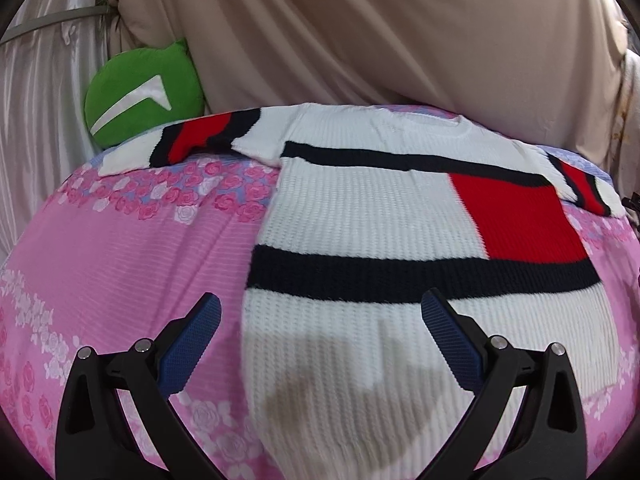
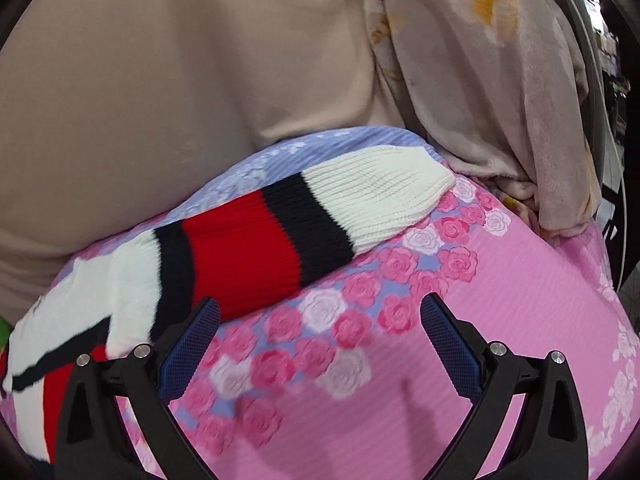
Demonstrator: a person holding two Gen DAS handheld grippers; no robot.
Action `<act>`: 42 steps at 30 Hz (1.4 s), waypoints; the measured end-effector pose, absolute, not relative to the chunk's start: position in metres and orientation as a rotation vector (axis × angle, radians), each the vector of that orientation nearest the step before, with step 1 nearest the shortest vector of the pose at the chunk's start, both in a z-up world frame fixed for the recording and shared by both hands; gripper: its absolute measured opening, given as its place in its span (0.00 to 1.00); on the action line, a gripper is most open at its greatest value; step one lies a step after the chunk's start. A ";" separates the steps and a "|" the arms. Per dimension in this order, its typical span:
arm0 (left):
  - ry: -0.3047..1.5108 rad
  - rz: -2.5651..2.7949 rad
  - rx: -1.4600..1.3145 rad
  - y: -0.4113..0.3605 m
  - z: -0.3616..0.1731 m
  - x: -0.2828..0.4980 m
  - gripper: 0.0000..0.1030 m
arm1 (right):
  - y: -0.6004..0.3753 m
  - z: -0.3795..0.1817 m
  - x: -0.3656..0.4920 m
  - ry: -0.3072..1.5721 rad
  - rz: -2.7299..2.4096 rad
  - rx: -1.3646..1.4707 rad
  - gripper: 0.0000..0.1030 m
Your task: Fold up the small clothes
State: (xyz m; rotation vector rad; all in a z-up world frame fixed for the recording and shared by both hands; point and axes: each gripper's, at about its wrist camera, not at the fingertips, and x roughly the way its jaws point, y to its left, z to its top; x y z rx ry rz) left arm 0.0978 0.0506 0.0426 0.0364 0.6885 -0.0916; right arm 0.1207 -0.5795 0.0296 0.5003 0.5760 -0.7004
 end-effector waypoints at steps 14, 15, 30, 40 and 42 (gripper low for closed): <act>0.669 -0.033 0.127 0.054 0.038 0.156 0.95 | -0.685 -0.001 0.179 0.574 -0.829 0.744 0.50; 0.668 -0.039 0.134 0.051 0.038 0.157 0.95 | -0.683 0.003 0.184 0.575 -0.837 0.725 0.25; 0.541 -0.139 0.103 0.018 0.085 0.188 0.95 | -0.310 0.139 0.356 0.490 0.033 0.117 0.07; 0.696 -0.241 -0.023 0.017 0.064 0.258 0.95 | -0.204 0.046 0.378 0.710 0.232 -0.078 0.41; 0.730 -0.259 -0.039 0.017 0.058 0.271 0.95 | -0.238 0.058 0.355 0.658 0.181 -0.016 0.52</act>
